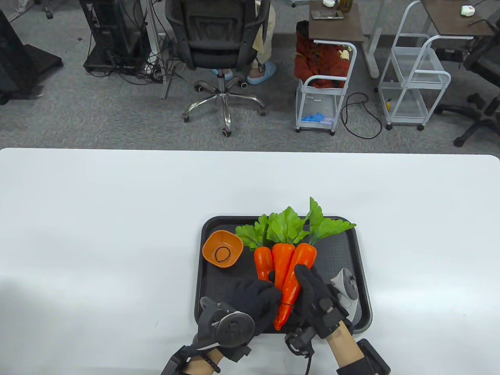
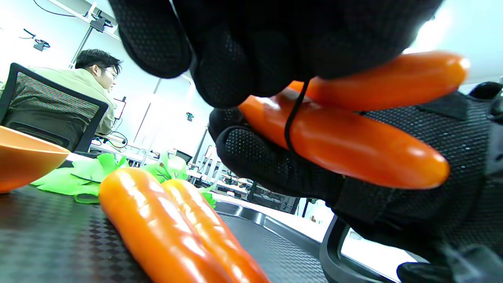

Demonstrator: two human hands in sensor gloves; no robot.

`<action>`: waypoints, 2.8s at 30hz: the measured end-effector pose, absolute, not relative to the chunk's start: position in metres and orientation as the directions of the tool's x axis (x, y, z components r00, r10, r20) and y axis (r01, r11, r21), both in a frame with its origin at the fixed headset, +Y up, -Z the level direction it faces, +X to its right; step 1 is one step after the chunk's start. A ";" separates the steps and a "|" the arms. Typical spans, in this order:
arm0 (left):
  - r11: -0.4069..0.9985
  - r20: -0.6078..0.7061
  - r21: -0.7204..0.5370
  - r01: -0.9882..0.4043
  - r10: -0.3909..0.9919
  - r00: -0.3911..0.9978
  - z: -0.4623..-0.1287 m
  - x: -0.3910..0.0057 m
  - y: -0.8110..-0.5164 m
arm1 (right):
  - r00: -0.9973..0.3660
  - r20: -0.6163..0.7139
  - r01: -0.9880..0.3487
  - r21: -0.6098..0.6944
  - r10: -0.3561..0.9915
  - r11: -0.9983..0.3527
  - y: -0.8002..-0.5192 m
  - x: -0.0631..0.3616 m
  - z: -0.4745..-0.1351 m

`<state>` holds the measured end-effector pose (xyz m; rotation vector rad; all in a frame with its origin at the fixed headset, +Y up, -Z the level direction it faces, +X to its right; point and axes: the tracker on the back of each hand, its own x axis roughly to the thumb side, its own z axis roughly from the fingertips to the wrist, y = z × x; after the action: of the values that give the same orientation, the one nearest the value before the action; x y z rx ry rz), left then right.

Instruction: Pinch and pull to detach rubber bands

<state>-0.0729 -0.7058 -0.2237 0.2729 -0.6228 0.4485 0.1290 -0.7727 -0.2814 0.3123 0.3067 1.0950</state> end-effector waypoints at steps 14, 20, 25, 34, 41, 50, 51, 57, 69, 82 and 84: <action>0.888 0.644 0.105 -0.447 0.282 0.711 -0.220 -0.070 -0.705 | 0.452 -0.068 -0.826 0.344 0.890 0.446 -0.772 0.137 -0.285; 0.906 0.643 0.105 -0.410 0.253 0.723 -0.223 -0.075 -0.702 | 0.445 -0.021 -0.858 0.277 0.895 0.433 -0.771 0.152 -0.288; 0.918 0.580 0.141 -0.371 0.227 0.783 -0.242 -0.091 -0.690 | 0.400 0.007 -0.889 0.249 0.917 0.385 -0.768 0.160 -0.289; 0.948 0.393 0.193 -0.254 0.162 0.905 -0.292 -0.124 -0.670 | 0.300 0.049 -0.931 0.233 0.953 0.281 -0.761 0.163 -0.288; 0.980 0.283 0.177 -0.089 0.035 0.958 -0.331 -0.128 -0.667 | 0.293 0.057 -0.930 0.249 0.954 0.271 -0.757 0.163 -0.286; 0.986 0.200 0.141 0.088 -0.115 0.973 -0.366 -0.122 -0.690 | 0.302 0.058 -0.927 0.250 0.952 0.279 -0.757 0.165 -0.287; 0.984 0.192 0.139 0.111 -0.136 0.972 -0.369 -0.121 -0.693 | 0.301 0.058 -0.928 0.248 0.952 0.278 -0.757 0.165 -0.288; 0.970 0.182 0.122 0.211 -0.230 0.956 -0.378 -0.116 -0.710 | 0.301 0.054 -0.928 0.245 0.952 0.279 -0.757 0.167 -0.288; 0.914 0.218 0.159 0.372 -0.400 0.890 -0.376 -0.100 -0.728 | 0.291 0.055 -0.930 0.248 0.955 0.270 -0.758 0.169 -0.289; 0.965 0.219 0.229 0.130 -0.181 0.959 -0.329 -0.111 -0.700 | -0.123 0.100 -0.985 0.109 0.987 -0.133 -0.746 0.183 -0.293; 0.968 0.240 0.240 0.076 -0.135 0.961 -0.317 -0.110 -0.697 | -0.250 0.070 -0.963 0.085 0.966 -0.255 -0.744 0.184 -0.295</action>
<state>-0.1096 -0.6970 -0.3168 0.2311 -0.2576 -0.1081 0.1837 -0.7437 -0.2952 0.1239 0.0287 1.8245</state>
